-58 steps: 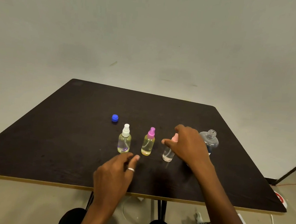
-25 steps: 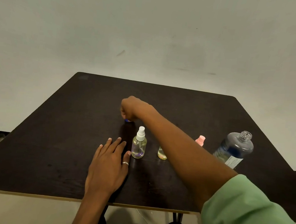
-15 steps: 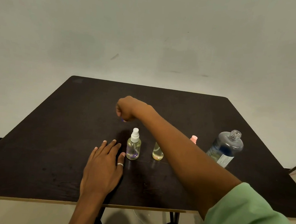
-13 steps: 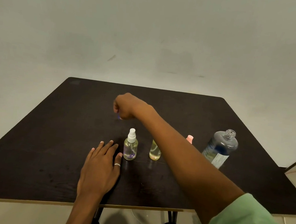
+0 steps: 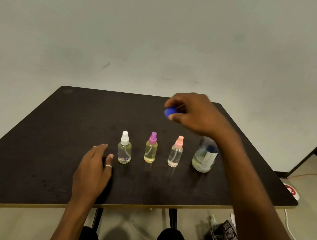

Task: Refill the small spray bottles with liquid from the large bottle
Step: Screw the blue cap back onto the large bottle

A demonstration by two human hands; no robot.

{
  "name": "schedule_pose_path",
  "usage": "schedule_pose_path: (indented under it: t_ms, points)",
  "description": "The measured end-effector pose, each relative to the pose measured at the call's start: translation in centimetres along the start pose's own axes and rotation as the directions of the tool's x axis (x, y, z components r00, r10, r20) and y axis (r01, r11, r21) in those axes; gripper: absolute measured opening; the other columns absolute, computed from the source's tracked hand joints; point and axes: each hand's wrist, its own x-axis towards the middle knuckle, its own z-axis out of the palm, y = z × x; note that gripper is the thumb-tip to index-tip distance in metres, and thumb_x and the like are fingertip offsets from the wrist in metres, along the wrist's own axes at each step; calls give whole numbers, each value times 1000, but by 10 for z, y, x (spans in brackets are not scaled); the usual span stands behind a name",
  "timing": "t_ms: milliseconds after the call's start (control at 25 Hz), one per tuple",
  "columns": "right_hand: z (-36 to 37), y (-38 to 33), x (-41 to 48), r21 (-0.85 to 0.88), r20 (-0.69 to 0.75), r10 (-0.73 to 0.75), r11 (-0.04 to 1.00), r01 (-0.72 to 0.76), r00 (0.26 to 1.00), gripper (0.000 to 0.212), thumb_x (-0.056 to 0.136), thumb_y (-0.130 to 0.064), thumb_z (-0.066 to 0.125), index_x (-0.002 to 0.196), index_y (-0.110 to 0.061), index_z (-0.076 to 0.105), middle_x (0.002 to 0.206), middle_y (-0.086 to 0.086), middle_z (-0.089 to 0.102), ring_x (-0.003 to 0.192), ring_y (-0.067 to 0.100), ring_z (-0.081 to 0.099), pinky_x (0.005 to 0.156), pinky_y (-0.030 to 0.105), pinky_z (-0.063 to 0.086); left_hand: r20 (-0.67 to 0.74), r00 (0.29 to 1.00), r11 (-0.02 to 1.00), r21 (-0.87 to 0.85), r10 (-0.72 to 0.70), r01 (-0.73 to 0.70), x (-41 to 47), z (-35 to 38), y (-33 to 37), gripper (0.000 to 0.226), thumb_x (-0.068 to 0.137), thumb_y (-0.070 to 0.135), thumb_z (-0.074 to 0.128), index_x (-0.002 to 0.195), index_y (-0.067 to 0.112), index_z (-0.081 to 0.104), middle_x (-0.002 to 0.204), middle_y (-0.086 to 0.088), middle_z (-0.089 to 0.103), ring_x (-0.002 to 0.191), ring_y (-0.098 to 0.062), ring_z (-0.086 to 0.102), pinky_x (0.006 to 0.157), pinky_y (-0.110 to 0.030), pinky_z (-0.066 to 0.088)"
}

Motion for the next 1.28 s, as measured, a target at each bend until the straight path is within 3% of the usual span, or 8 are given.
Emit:
schedule_pose_path:
  t_ms: [80,160,320,520,680,840,1000,1280]
  points:
    - [-29,16,-17,-9,-64,47,999,-48,997,25,82,-14,73,105,-25,71,101,-12,69,91,2,64,83,18,51,-217,974,995,-53,67,-80,-14,-7,22,35,97,25,57,129,11,58,129,-9,62,123,-24,55,95,-37,48]
    - [-51,34,-28,-32,-90,91,995,-94,992,24,81,-14,74,101,-27,72,98,-13,69,88,0,65,76,12,48,-299,931,964,-99,207,-247,-34,-3,57,34,96,21,60,128,9,60,127,-9,63,123,-20,55,97,-27,46]
    - [-65,62,-35,-183,31,151,973,-142,988,28,79,-11,77,98,-30,72,94,-13,70,88,1,65,72,9,41,-123,895,834,-327,429,-445,-78,41,139,45,97,29,59,139,16,51,143,2,51,138,-7,40,110,-21,37]
    - [-62,84,-41,-228,115,151,966,-122,982,33,78,-6,77,105,-26,72,95,-12,68,90,4,65,74,11,42,224,938,797,-598,264,-82,-76,83,206,83,93,43,60,155,33,5,163,16,7,148,2,2,119,-21,12]
    - [-59,97,-42,-248,161,130,965,-87,978,33,79,-4,76,106,-21,74,100,-9,70,84,0,62,70,6,41,297,933,789,-614,202,25,-57,98,227,100,88,47,64,153,33,-11,163,14,-11,145,1,-11,118,-23,6]
    - [-61,102,-39,-258,208,82,966,-26,975,33,80,-2,75,106,-22,75,100,-11,70,82,-3,61,72,7,43,344,928,761,-638,140,121,-30,120,237,105,83,47,72,156,29,-1,165,6,8,150,-12,12,120,-34,24]
    - [-66,103,-28,-317,274,28,946,62,961,38,78,3,71,103,-25,76,103,-12,71,91,3,63,78,10,43,275,954,734,-671,119,102,-20,132,235,83,83,36,76,150,25,28,151,5,42,137,-10,41,112,-33,40]
    - [-62,105,-20,-279,309,-11,955,102,951,36,80,-2,73,106,-26,76,107,-11,72,94,4,64,86,21,52,203,974,716,-695,105,68,-21,140,226,78,87,38,71,151,23,29,152,6,40,139,-8,39,112,-27,38]
